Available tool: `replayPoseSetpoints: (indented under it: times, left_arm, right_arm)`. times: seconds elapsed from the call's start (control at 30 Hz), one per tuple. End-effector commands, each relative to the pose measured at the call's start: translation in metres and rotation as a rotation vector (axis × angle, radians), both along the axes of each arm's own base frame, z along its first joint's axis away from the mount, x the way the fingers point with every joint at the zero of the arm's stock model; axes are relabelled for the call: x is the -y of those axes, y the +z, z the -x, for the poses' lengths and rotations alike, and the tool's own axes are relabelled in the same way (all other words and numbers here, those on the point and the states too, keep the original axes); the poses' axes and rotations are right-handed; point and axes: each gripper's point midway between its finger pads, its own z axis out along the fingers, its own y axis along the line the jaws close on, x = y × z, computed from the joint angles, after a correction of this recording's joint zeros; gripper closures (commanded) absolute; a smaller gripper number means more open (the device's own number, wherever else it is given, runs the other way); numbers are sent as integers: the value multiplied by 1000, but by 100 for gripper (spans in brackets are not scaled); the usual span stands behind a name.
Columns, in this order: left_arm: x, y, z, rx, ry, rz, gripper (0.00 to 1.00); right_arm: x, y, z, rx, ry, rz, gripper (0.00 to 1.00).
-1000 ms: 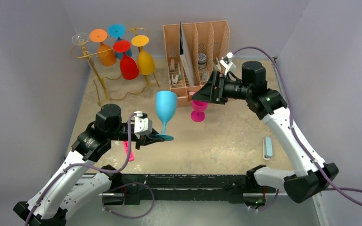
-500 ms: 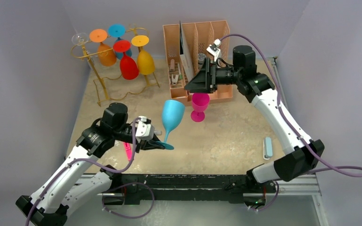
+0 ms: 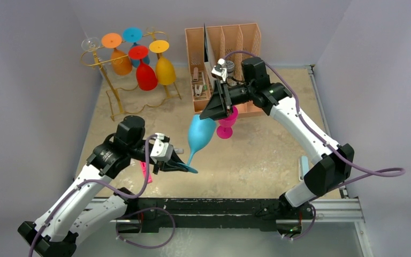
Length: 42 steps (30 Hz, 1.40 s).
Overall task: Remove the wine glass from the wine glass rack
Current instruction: Place the wine glass at the center of the board.
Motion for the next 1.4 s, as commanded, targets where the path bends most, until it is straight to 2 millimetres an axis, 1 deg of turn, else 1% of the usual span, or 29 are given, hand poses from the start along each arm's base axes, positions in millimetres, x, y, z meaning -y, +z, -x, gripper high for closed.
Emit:
replayPoseSetpoints:
  times: [0.0, 0.07, 0.17, 0.3, 0.47, 0.63, 0.77, 1.0, 1.03, 1.07, 1.17, 1.27, 1.37]
  left_arm:
    - [2, 23, 4, 79, -51, 63, 100]
    - [2, 24, 4, 81, -49, 63, 100]
    - [2, 24, 4, 79, -47, 59, 100]
    - [2, 21, 5, 60, -54, 50, 100]
    - [2, 23, 6, 55, -59, 48, 100]
    - [2, 24, 6, 49, -60, 43, 100]
    - [0, 19, 6, 26, -56, 19, 100]
    - [0, 19, 4, 35, -46, 13, 100]
    - [0, 19, 4, 35, -48, 13, 100]
    - [0, 18, 4, 34, -49, 12, 100]
    - [0, 17, 5, 26, -49, 7, 100]
    - [-1, 16, 6, 20, -49, 1, 100]
    - [-3, 15, 7, 16, -47, -7, 100]
  right_arm:
    - [4, 18, 23, 9, 107, -48, 49]
    - [2, 14, 30, -6, 134, -44, 52]
    - [2, 8, 36, -22, 152, -39, 59]
    - [3, 4, 39, -37, 151, -40, 66]
    - [4, 4, 41, -34, 153, -46, 74]
    - [4, 3, 40, -29, 134, -37, 87]
    - [4, 1, 40, -30, 126, -30, 100]
    - [6, 3, 43, -14, 121, -35, 100]
    - [6, 3, 44, -13, 123, -36, 98]
    - [7, 4, 45, -12, 128, -40, 91]
    - [7, 5, 46, -17, 140, -47, 79]
    - [7, 5, 46, -22, 141, -47, 74]
    - [7, 4, 46, -22, 140, -47, 73]
